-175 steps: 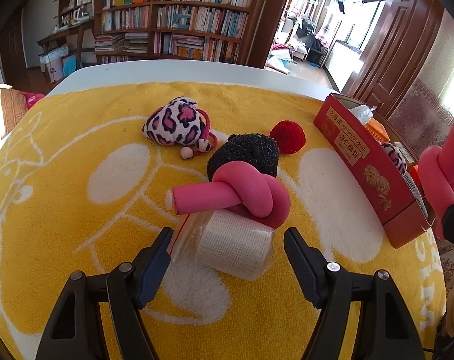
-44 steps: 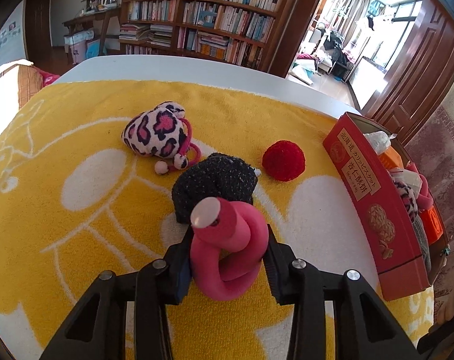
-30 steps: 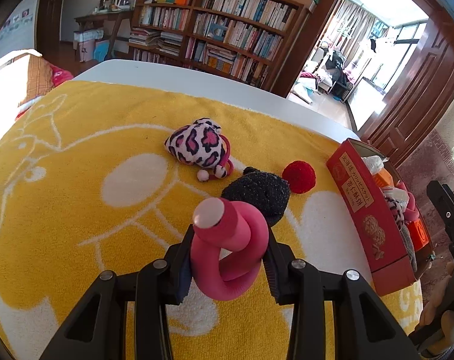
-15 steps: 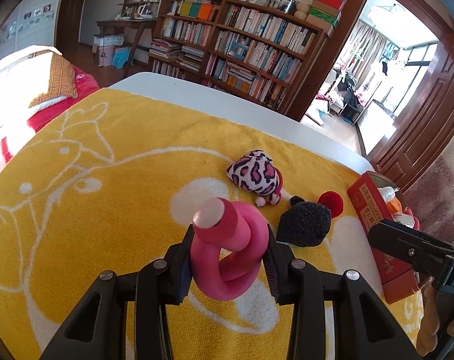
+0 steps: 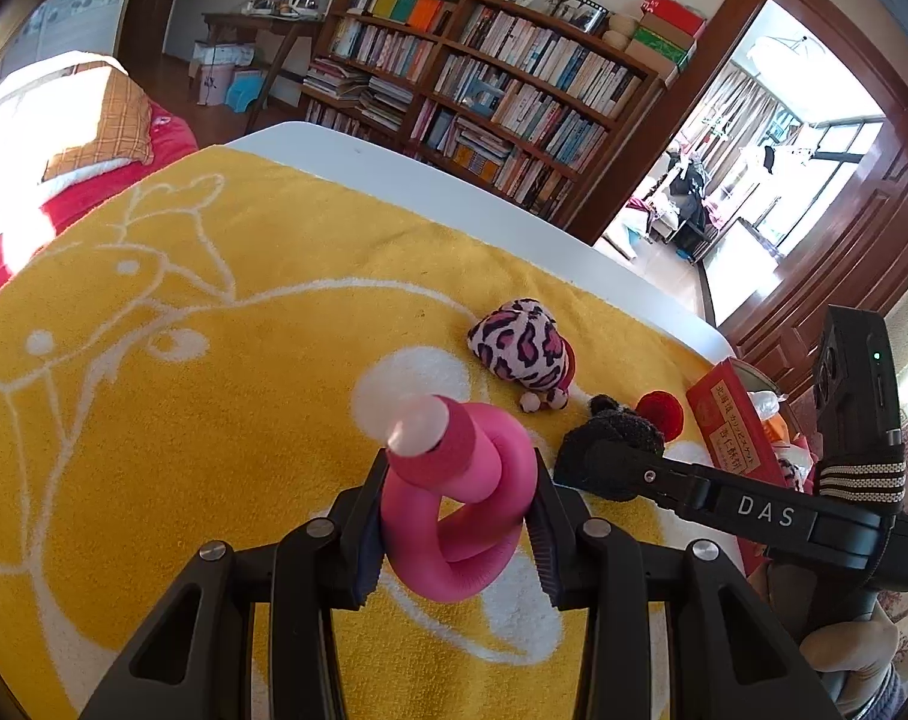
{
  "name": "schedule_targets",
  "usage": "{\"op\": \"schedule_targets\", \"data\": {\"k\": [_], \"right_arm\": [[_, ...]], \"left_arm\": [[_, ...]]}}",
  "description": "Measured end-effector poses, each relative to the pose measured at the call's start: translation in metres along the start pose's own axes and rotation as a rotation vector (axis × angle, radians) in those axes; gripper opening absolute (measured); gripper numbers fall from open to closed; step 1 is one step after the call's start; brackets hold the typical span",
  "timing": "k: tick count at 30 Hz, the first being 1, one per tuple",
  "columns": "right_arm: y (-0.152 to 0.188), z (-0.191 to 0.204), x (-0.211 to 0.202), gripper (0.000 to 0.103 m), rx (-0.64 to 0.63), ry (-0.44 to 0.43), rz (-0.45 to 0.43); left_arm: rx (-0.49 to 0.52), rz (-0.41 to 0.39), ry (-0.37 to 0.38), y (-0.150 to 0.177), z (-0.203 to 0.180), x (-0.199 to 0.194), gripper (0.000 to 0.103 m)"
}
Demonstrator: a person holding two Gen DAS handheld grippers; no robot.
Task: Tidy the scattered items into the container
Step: 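Drop the black sock into the tin with the right gripper while the left gripper drops the rope knot in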
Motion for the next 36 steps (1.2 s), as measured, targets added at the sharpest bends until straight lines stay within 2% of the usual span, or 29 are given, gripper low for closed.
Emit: {"op": "schedule_targets", "data": {"k": [3, 6, 14, 19, 26, 32, 36], "right_arm": [[0.001, 0.004, -0.001, 0.053, -0.016, 0.003, -0.007], [0.004, 0.006, -0.011, 0.052, -0.032, 0.006, -0.027], [0.004, -0.016, -0.069, 0.052, 0.0, 0.006, -0.138], [-0.007, -0.06, -0.108, 0.052, 0.065, 0.048, -0.218], [-0.028, -0.144, -0.153, 0.052, 0.208, 0.14, -0.315], [-0.047, -0.209, -0.158, 0.052, 0.311, 0.207, -0.326], [-0.06, -0.237, -0.149, 0.052, 0.355, 0.221, -0.313]], "left_arm": [[0.005, 0.003, 0.0, 0.001, -0.001, 0.001, 0.042], [0.007, 0.005, 0.0, 0.002, -0.003, 0.003, 0.042], [0.049, 0.007, 0.005, 0.004, -0.021, 0.002, 0.042], [0.095, 0.016, 0.041, 0.004, -0.046, -0.002, 0.042], [0.166, 0.024, 0.092, 0.003, -0.089, -0.004, 0.042], [0.245, 0.023, 0.116, 0.002, -0.128, -0.004, 0.042], [0.274, 0.034, 0.125, 0.002, -0.143, 0.001, 0.042]]}}
Point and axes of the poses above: each gripper's, at about its wrist camera, not at the fingertips, and x roughly the way its jaws point, z to its left, y to its underside, the point moved 3 cm from there along x, roughly the way its jaws point, and after that the axes turned 3 degrees about z, right-handed, at the moved point
